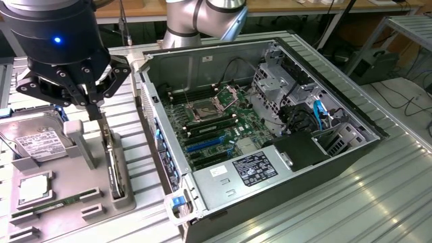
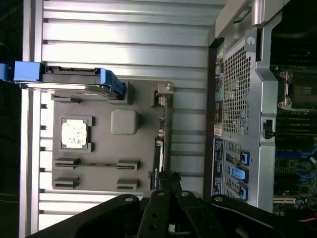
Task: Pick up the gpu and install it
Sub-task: 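Reach for the gpu, then pick up the gpu and move the gpu toward the slot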
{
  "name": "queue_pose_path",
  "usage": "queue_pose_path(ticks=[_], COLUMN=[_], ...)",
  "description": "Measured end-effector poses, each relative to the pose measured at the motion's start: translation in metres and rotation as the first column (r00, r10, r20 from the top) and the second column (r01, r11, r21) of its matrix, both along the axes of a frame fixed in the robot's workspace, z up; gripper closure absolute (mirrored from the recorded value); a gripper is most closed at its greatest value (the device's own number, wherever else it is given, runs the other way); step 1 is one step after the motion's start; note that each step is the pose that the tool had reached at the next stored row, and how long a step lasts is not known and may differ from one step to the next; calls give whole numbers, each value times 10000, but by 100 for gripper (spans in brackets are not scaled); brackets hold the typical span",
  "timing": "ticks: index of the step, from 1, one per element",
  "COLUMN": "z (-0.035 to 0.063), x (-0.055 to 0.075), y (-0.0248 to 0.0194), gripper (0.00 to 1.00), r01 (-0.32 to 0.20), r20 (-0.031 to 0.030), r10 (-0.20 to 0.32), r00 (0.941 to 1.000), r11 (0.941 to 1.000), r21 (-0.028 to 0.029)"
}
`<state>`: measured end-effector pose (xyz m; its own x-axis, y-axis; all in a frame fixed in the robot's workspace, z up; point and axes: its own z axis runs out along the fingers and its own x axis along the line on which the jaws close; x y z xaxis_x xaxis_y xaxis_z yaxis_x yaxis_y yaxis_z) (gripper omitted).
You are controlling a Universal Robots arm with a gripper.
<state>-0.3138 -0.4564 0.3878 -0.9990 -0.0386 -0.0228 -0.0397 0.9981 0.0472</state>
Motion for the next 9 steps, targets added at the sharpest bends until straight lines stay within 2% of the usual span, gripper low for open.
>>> queue_pose_path(ticks=[5, 9], z=[-22, -22], x=[-75, -76], y=[0, 0], gripper=[89, 89], r01=[-111, -111], r20=[1, 0], r10=[111, 111], r00=[9999, 9999], r11=[9999, 9999], r21=[1, 0])
